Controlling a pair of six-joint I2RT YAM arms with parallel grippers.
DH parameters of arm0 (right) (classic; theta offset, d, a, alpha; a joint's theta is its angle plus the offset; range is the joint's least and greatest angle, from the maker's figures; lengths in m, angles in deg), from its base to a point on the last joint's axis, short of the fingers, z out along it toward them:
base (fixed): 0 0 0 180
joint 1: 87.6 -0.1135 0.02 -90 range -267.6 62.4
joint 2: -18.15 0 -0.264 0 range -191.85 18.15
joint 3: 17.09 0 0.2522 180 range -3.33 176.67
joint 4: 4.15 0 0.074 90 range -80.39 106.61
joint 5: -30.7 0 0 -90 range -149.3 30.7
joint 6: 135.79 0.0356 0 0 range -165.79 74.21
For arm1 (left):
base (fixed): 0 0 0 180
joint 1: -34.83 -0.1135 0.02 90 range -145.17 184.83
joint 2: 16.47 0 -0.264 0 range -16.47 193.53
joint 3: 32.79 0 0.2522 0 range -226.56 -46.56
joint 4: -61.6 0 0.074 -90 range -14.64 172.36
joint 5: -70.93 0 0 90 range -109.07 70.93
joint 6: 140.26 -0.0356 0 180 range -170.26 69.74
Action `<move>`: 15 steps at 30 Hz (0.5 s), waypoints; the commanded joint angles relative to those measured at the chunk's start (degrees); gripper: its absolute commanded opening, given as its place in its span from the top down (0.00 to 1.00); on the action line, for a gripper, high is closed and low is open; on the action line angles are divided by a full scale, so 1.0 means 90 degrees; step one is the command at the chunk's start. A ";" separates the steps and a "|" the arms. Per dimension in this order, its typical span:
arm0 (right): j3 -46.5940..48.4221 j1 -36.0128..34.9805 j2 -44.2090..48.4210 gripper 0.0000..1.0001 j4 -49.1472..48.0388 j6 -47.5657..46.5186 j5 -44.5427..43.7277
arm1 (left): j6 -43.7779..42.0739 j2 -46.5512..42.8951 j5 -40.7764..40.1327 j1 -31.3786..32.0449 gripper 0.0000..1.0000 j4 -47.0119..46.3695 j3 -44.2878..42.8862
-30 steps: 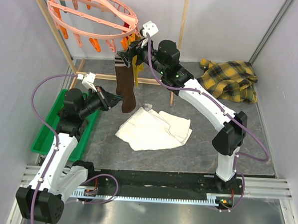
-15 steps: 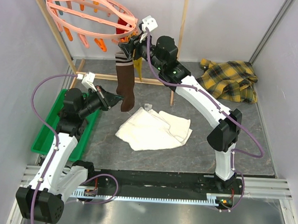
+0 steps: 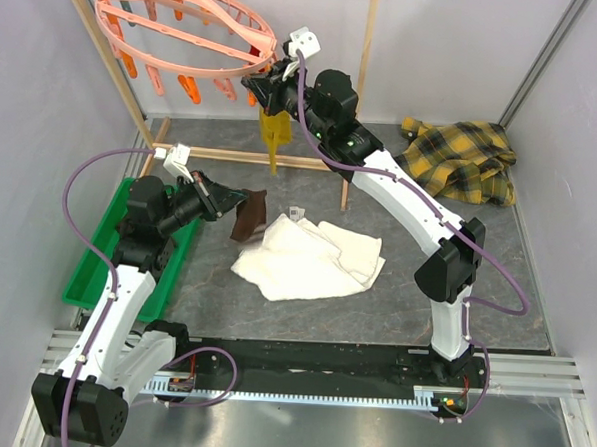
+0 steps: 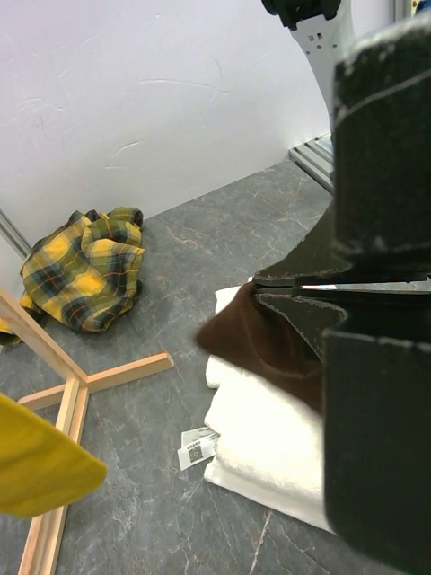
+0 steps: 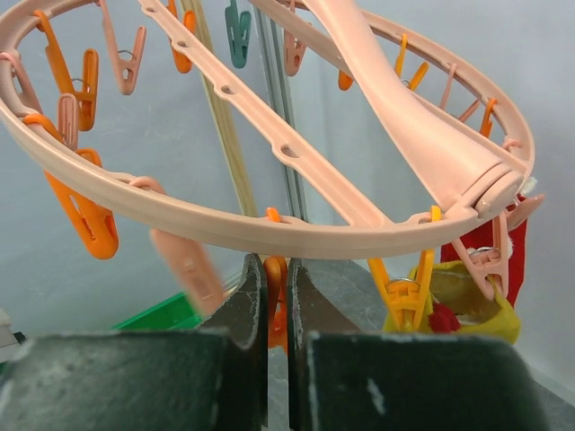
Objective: Remove the socks clipped to the hanger
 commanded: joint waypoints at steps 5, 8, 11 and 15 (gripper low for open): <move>0.0000 -0.0029 0.0180 0.69 -0.0161 0.0328 0.0063 | 0.0206 -0.0240 -0.1108 -0.0009 0.98 0.0660 -0.0229; -0.0312 -0.0019 0.0395 0.59 -0.0238 0.0319 0.0102 | 0.0127 -0.0465 -0.2738 -0.0009 0.98 0.1432 -0.0346; -0.0606 -0.0009 0.0610 0.56 -0.0366 0.0270 0.0229 | 0.0215 -0.0787 -0.4691 -0.0009 0.98 0.2008 -0.0230; -0.1122 -0.0019 0.1048 0.45 -0.0356 0.0182 0.0210 | 0.0263 -0.1003 -0.7357 -0.0019 0.98 0.2731 -0.0151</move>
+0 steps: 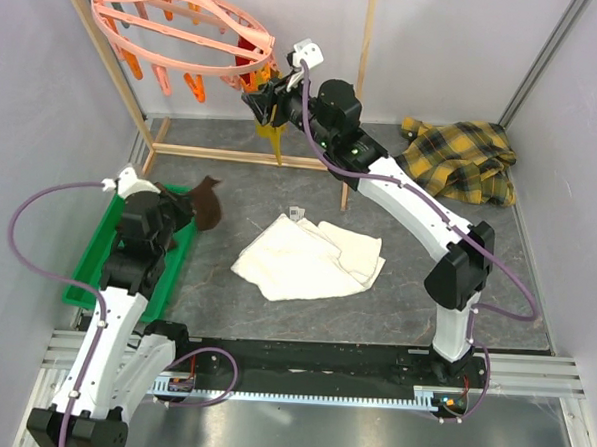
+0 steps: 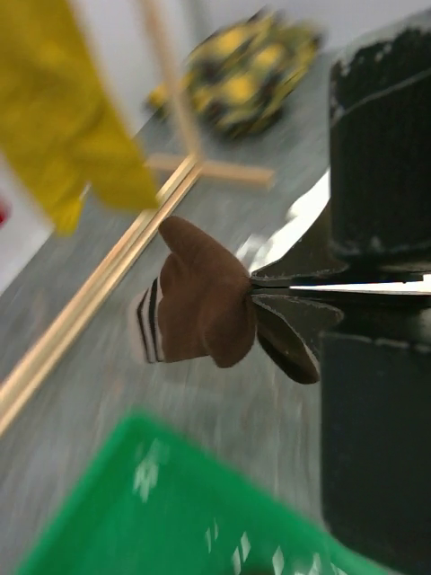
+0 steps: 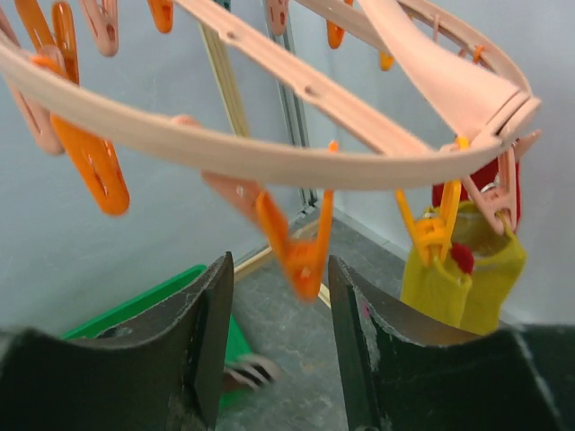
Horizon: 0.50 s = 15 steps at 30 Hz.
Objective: Remove the socks clipped to the hanger
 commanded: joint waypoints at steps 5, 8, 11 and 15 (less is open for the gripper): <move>-0.1423 -0.0019 0.1468 0.36 -0.0302 -0.0142 -0.0108 | 0.0520 0.0250 -0.5585 -0.0085 0.98 0.1759 -0.0298; -0.2787 -0.0019 0.2054 0.37 -0.0809 -0.0005 -0.0411 | 0.0540 0.0669 -0.5883 -0.0260 0.98 0.1809 -0.0259; -0.3522 -0.0019 0.2600 0.37 -0.0938 0.0005 -0.0665 | 0.0696 0.1226 -0.5426 -0.0670 0.80 0.2051 -0.0297; -0.4139 -0.0019 0.3264 0.37 -0.0441 0.0073 -0.0813 | 0.1205 0.1618 -0.5336 -0.0739 0.24 0.3039 -0.0873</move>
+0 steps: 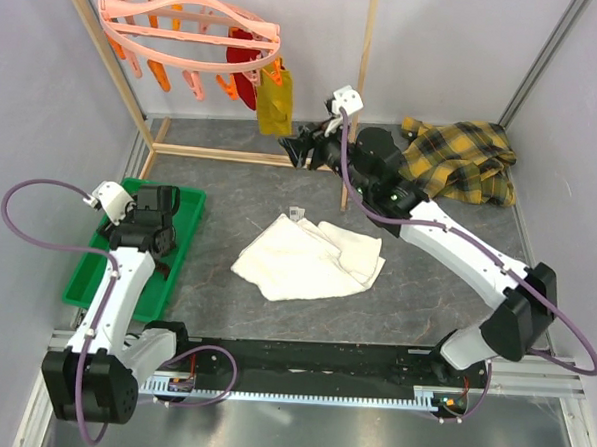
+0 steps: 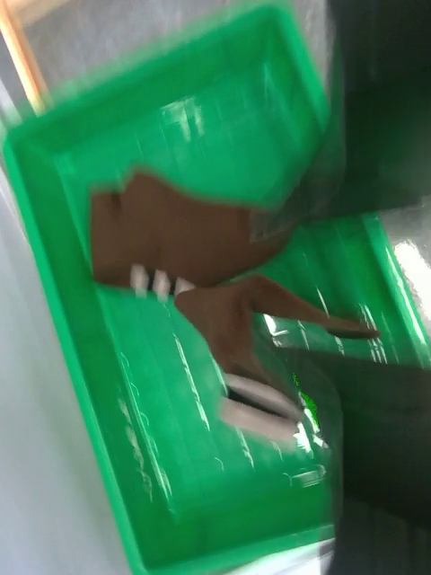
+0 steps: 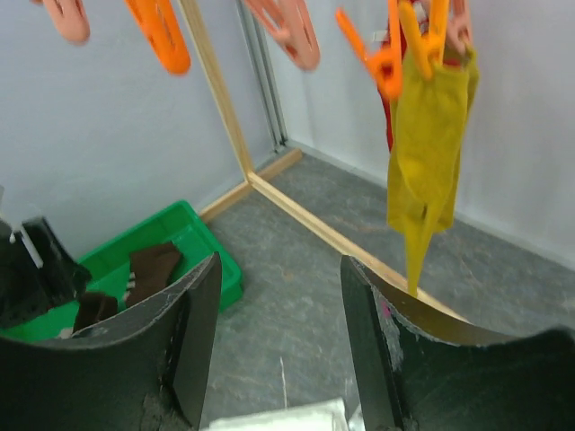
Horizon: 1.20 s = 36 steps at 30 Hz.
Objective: Remove the socks clipped to the hanger
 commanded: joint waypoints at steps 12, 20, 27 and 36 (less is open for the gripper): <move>-0.2786 -0.0019 0.3114 0.36 0.0548 0.0242 -0.0261 | -0.1829 -0.1107 0.5098 -0.0074 0.15 -0.2819 -0.0211; -0.3432 -0.0019 0.4599 0.34 0.1554 -0.0539 -0.0826 | -0.1742 -0.0605 0.6101 0.0667 0.01 -0.5653 0.0690; -0.3724 -0.0019 0.5176 0.32 0.2022 -0.0510 -0.0808 | -0.2621 0.0763 0.4588 0.2210 0.01 -0.6854 0.0231; -0.3901 -0.0019 0.5782 0.32 0.2345 -0.0325 -0.1101 | -0.3158 0.2830 0.4109 0.2533 0.03 -0.9371 -0.0130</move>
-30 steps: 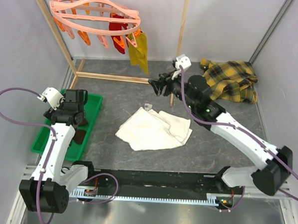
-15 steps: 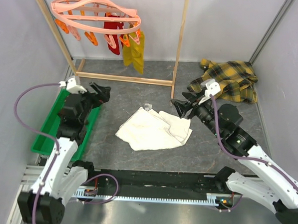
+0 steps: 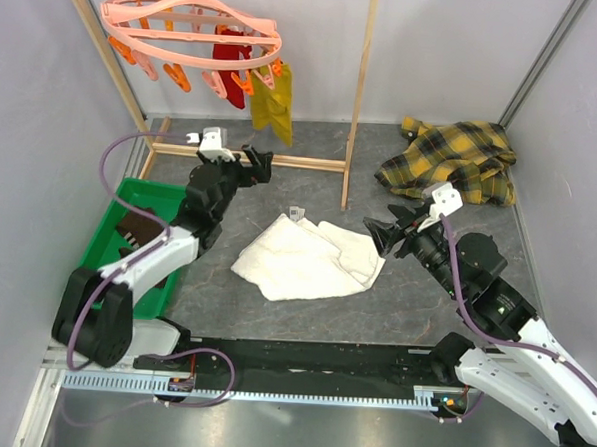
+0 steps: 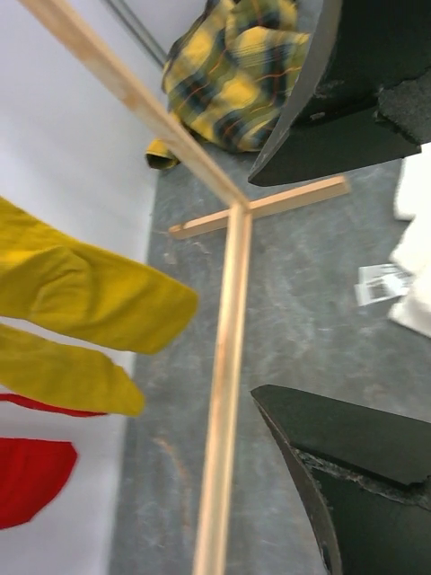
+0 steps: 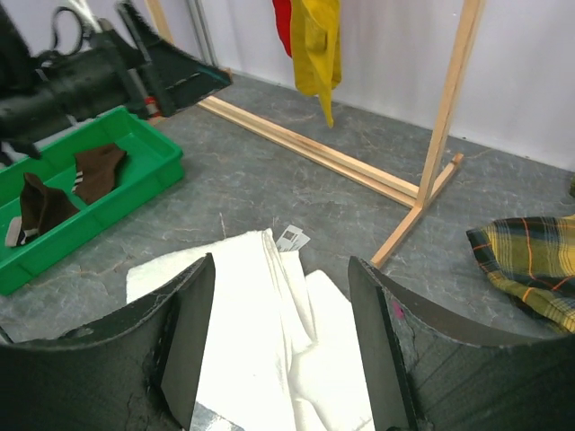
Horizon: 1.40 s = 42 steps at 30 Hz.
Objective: Remove the socks clipped to the hanger
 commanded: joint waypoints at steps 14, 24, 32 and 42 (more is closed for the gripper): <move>0.0384 -0.0009 -0.0194 0.32 0.0004 0.0061 -0.0061 | -0.1238 0.3587 -0.0808 0.0339 0.04 -0.2937 -0.2401; 0.0716 -0.0019 -0.0632 0.32 -0.0084 -0.0114 -0.0061 | -0.1689 0.4089 -0.1425 0.0349 0.84 -0.3102 -0.2562; 0.1622 -0.0019 -0.1675 0.35 -0.0366 0.0802 -0.0344 | -0.1015 0.2350 0.0037 0.0310 0.98 -0.2664 -0.0962; 0.4190 -0.0009 -0.4176 0.32 -0.0573 0.1400 -0.0949 | -0.0380 0.0680 0.1250 0.0271 0.98 -0.1717 0.0037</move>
